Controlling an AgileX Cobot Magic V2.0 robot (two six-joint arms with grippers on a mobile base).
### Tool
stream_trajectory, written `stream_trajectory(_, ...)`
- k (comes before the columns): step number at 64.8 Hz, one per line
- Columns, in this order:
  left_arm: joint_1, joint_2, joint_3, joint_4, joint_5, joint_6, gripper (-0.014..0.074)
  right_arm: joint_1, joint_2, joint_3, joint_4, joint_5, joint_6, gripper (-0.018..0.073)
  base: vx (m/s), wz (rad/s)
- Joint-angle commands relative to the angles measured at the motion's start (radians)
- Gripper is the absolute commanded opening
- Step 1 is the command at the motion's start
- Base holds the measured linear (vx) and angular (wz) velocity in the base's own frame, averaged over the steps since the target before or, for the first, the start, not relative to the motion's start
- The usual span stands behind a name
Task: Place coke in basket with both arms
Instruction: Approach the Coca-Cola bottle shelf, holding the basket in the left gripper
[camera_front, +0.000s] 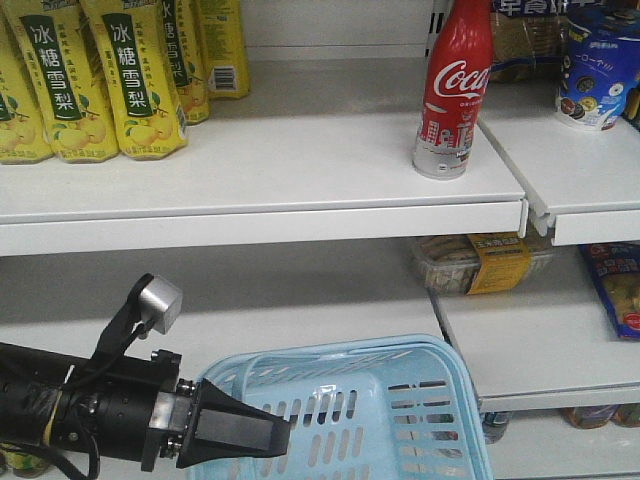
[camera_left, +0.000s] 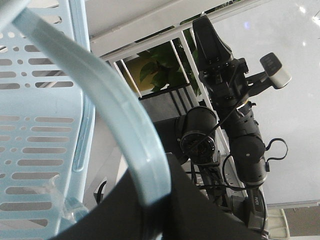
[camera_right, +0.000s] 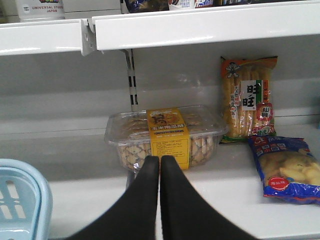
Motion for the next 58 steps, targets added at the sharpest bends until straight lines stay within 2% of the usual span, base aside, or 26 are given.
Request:
stream_trajectory(1, -0.006, -0.032, -0.023, -0.078, -0.219, -0.001, -0.0007, 0.001, -0.018, 0.015, -0.011, -0.077, -0.002, -0.0004, 0.03, 0.01)
stream_trajectory(58, -0.006, -0.032, -0.023, -0.078, -0.219, -0.001, -0.0007, 0.001, -0.018, 0.015, -0.011, -0.077, -0.002, -0.0004, 0.01, 0.0)
